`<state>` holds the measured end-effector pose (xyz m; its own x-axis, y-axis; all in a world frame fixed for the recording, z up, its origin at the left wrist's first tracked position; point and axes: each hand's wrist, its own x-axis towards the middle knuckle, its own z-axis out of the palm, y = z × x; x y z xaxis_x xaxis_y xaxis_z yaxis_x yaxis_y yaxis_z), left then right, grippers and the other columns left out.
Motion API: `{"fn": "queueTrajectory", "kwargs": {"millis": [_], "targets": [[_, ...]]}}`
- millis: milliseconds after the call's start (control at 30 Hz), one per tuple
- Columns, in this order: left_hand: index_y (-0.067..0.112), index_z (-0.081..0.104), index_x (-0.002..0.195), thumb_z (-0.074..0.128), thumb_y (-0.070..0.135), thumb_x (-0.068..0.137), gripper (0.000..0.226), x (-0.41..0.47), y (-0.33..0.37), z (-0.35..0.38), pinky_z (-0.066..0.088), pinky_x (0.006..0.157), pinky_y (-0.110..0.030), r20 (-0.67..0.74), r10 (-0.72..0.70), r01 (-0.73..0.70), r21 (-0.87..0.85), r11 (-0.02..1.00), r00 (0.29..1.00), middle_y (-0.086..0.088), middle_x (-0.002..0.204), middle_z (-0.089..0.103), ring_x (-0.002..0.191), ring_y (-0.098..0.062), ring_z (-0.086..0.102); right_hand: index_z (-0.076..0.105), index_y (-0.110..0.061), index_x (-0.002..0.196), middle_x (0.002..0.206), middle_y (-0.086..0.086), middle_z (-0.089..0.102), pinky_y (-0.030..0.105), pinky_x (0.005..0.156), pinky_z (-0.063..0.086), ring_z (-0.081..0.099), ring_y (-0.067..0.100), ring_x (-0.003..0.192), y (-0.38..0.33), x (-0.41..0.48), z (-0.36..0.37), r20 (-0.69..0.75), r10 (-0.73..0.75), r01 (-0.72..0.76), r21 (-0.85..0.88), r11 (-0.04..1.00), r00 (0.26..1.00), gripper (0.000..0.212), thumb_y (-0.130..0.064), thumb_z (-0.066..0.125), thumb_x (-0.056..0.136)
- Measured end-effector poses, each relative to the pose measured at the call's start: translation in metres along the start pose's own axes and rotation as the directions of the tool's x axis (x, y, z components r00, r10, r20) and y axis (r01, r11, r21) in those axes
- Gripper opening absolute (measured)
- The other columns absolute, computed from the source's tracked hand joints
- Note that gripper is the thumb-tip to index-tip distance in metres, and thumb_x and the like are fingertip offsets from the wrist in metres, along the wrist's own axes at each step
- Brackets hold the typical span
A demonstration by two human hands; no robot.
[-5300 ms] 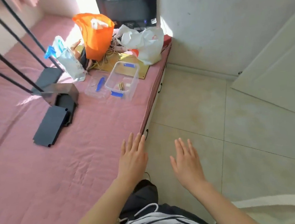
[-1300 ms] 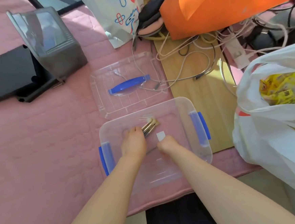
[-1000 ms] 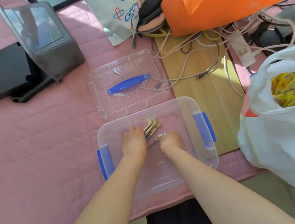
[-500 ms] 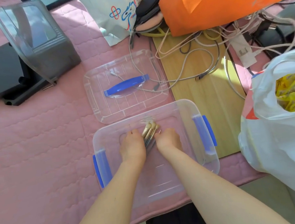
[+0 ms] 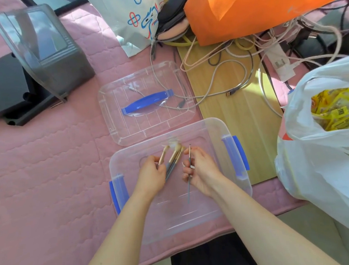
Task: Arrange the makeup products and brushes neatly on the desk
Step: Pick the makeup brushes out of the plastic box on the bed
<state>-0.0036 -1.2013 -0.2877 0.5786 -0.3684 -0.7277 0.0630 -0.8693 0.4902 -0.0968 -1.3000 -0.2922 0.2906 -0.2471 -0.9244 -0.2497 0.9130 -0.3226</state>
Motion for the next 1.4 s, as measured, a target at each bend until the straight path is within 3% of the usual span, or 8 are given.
{"fn": "queueTrajectory", "kwargs": {"millis": [133,200,400,533,700,867,1100,1400], "targets": [[0.015,0.056,0.107,0.053,0.024,0.088,0.021,0.001,0.001,-0.002,0.036,0.071,-0.029,-0.004,-0.126,0.125,-0.099,0.987,0.992,-0.003,0.099,0.06,0.093,-0.024,0.056,0.054,-0.014,0.087,0.051,-0.002,0.039,0.013,0.033,0.014,0.02,0.005,0.034,-0.003,-0.004,0.001,0.03,0.053,-0.052,-0.021,0.998,0.998,0.028,-0.039,0.046,0.097],[0.018,0.055,0.107,0.061,0.031,0.084,0.028,0.003,0.001,-0.002,0.036,0.071,-0.028,-0.016,-0.146,0.144,-0.11,0.983,0.989,-0.001,0.103,0.059,0.09,-0.021,0.055,0.057,-0.011,0.089,0.051,-0.001,0.045,0.013,0.03,0.014,0.02,0.003,0.032,-0.003,-0.005,0.001,0.039,0.042,-0.039,-0.073,0.997,0.998,0.017,-0.027,0.057,0.093],[0.007,0.062,0.083,0.054,0.018,0.09,0.016,0.016,-0.001,0.001,0.038,0.046,-0.022,0.081,-0.138,0.147,-0.131,0.98,0.987,-0.006,0.055,0.049,0.041,-0.017,0.043,0.06,0.001,0.09,0.069,0.013,0.06,0.014,0.028,0.021,0.027,0.006,0.031,-0.006,0.003,0.002,-0.042,0.131,-0.131,0.005,0.991,0.99,0.02,-0.005,0.042,0.094],[0.008,0.066,0.081,0.047,0.013,0.091,0.022,0.02,-0.004,0.007,0.049,0.065,-0.035,0.056,-0.066,0.067,-0.012,0.998,0.996,-0.018,0.073,0.065,0.063,-0.028,0.058,0.056,-0.005,0.089,0.07,0.011,0.055,0.022,0.044,0.043,0.048,0.017,0.049,0.004,0.014,0.004,-0.148,0.133,-0.153,-0.131,0.98,0.98,0.024,-0.011,0.035,0.098],[0.013,0.056,0.07,0.052,0.015,0.087,0.018,0.025,-0.003,0.014,0.04,0.064,-0.033,-0.04,-0.035,0.039,0.121,0.992,0.999,-0.015,0.071,0.057,0.076,-0.034,0.056,0.053,-0.008,0.084,0.064,0.008,0.048,0.015,0.038,0.029,0.039,0.016,0.045,0.018,0.033,0.01,-0.291,0.041,-0.133,-0.305,0.943,0.956,0.027,-0.002,0.028,0.091],[0.015,0.065,0.075,0.067,0.016,0.078,0.004,0.028,-0.001,0.019,0.04,0.062,-0.027,-0.07,-0.103,0.11,0.092,0.99,0.992,-0.012,0.077,0.067,0.074,-0.027,0.059,0.063,0.0,0.103,0.088,0.016,0.058,0.038,0.07,0.052,0.056,0.031,0.079,0.023,0.052,0.014,-0.354,-0.173,-0.083,-0.604,0.793,0.919,0.025,-0.018,0.051,0.092],[0.01,0.066,0.082,0.07,0.014,0.079,0.006,0.035,-0.011,0.024,0.041,0.064,-0.028,-0.055,-0.124,0.128,0.08,0.989,0.991,-0.01,0.079,0.065,0.076,-0.027,0.061,0.062,-0.016,0.078,0.094,0.012,0.071,0.025,0.066,0.04,0.066,0.03,0.089,0.023,0.054,0.016,-0.373,-0.326,-0.047,-0.717,0.695,0.869,0.017,-0.029,0.072,0.081],[0.013,0.057,0.073,0.069,0.015,0.083,0.016,0.031,-0.009,0.014,0.031,0.047,-0.022,0.05,-0.126,0.128,-0.031,0.991,0.991,0.002,0.059,0.048,0.053,-0.01,0.041,0.047,-0.017,0.071,0.061,0.004,0.051,0.012,0.036,0.021,0.032,0.011,0.037,0.009,0.039,0.002,-0.256,-0.116,0.013,-0.369,0.929,0.96,0.016,-0.016,0.056,0.084]]}}
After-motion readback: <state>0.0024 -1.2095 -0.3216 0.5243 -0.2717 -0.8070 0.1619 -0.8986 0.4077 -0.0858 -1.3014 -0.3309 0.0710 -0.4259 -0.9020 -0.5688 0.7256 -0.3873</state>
